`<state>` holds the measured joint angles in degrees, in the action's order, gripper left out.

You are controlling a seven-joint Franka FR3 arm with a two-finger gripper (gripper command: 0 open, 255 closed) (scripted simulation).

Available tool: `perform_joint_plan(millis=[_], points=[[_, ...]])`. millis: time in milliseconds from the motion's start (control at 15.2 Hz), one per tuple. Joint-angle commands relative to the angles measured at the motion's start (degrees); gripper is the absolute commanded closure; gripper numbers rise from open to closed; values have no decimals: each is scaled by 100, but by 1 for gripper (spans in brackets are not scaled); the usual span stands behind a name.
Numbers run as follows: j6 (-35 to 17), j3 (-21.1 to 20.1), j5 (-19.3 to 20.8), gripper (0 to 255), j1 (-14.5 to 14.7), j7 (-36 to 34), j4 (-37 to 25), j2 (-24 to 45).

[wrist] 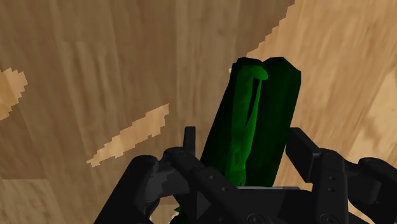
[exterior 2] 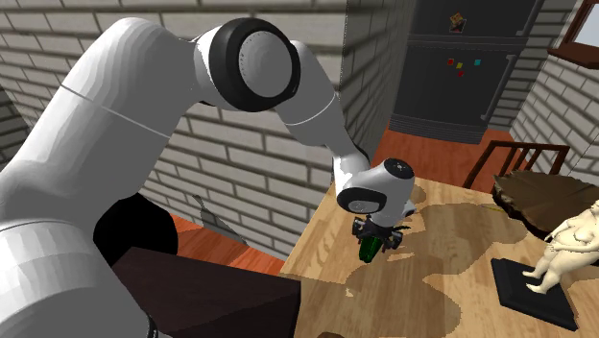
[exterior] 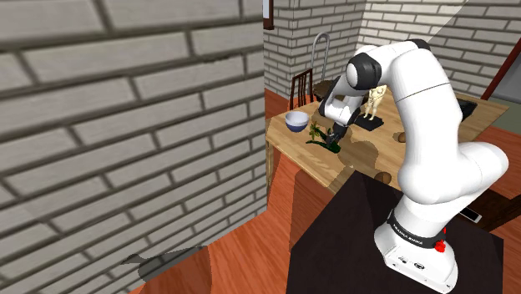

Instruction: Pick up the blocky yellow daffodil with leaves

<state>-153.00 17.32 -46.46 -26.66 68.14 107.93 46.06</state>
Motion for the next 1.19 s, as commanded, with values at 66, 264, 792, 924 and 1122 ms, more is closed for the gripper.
perform_joint_plan(millis=[66, 264, 792, 924, 1122], points=[[-9, -8, -3, 255, -3, 4, -7, 24], [-7, -6, -2, 255, -5, 4, -10, 25], [167, 182, 169, 255, 146, -150, 183, -326], [242, 259, 245, 255, 206, -217, 245, -459], [357, 377, 366, 255, 295, -321, 330, -655]])
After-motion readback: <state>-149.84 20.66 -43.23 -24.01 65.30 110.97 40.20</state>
